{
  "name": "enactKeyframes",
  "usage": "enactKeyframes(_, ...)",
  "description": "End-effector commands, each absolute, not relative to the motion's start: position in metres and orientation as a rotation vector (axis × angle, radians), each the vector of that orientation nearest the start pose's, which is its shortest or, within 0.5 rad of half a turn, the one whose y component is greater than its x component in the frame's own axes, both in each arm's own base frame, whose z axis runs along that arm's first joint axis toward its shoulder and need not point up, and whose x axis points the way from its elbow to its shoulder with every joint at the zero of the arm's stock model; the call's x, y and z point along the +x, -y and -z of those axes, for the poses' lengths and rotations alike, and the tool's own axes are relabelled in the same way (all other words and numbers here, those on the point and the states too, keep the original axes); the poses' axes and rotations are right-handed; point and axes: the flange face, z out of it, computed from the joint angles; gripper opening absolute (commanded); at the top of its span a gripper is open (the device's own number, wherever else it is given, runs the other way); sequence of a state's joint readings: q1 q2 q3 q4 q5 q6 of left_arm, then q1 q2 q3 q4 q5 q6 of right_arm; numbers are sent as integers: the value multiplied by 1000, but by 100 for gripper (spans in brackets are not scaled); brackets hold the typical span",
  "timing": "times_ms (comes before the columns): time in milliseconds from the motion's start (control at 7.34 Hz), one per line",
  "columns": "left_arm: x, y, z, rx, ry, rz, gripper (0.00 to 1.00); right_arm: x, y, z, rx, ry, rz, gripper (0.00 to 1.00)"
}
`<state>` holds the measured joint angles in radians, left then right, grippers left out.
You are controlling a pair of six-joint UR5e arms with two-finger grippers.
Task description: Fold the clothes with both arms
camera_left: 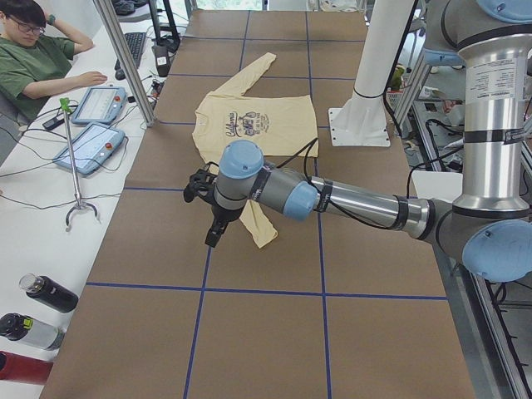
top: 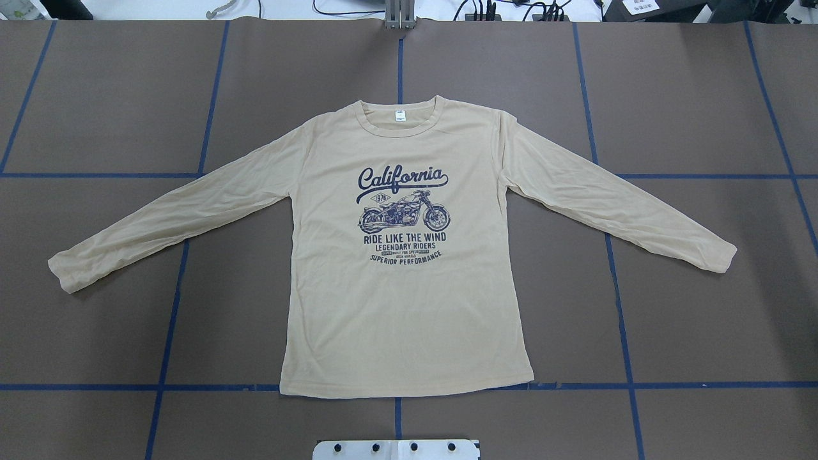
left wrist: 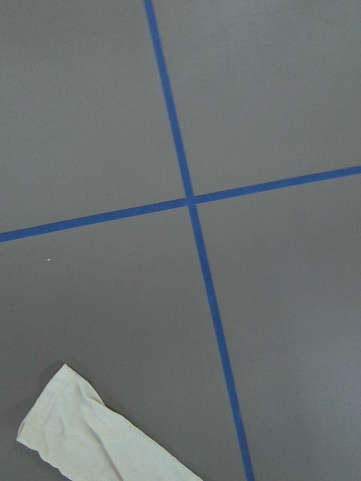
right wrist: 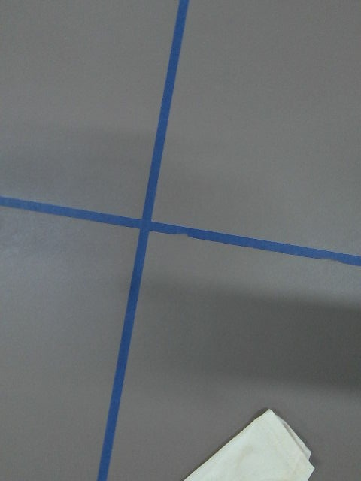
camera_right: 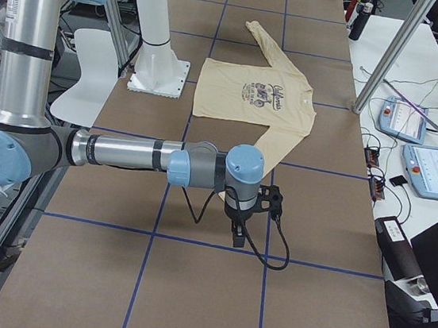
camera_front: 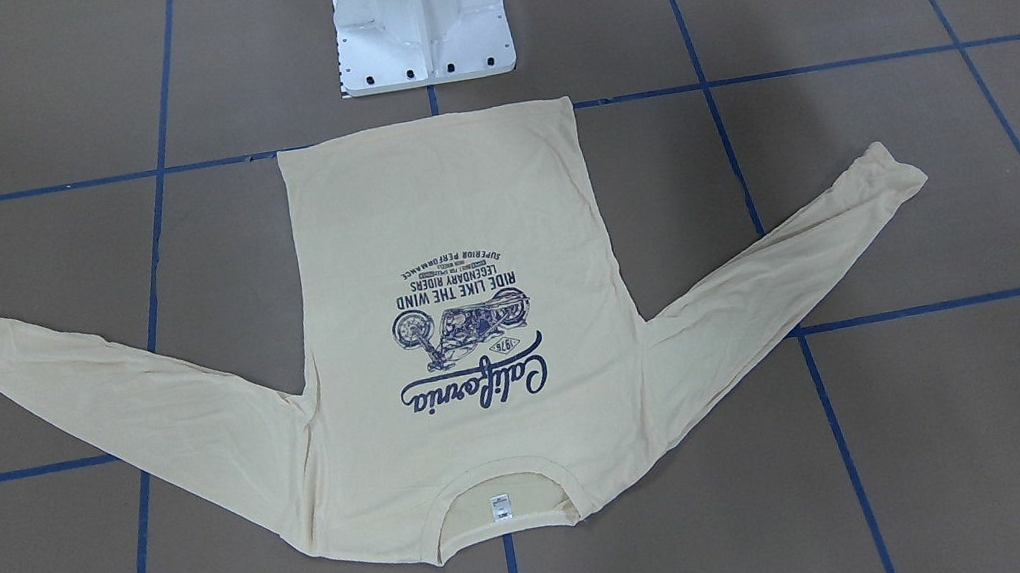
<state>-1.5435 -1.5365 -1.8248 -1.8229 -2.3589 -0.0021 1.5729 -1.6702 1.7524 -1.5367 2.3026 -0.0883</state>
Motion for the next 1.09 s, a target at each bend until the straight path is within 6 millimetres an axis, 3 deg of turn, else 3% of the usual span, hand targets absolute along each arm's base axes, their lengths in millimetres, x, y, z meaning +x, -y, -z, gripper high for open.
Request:
enactKeyframes(0,-48,525,-514,469,-784,-232,100,63,462,-600,228,761,153,100)
enactKeyframes(136,-48,525,-512,495,-784,-237,100,41,466,-581,251,816,143,100)
enactKeyframes(273,-48,524,-513,501,-782,-241,100,6,469,-563,213,863,34,100)
enactKeyframes(545,-48,524,-514,500,-782,-241,100,-85,462,-540,207,941,-93,100)
enactKeyframes(681,-48,523,-514,497,-783,-237,100,-124,448,-542,214,942,-122,100)
enactKeyframes(818,-48,524,-517,493,-783,-236,100,-150,443,-552,217,923,-116,100)
enactKeyframes(954,-48,524,-516,494,-784,-237,100,-164,440,-560,216,894,-104,100)
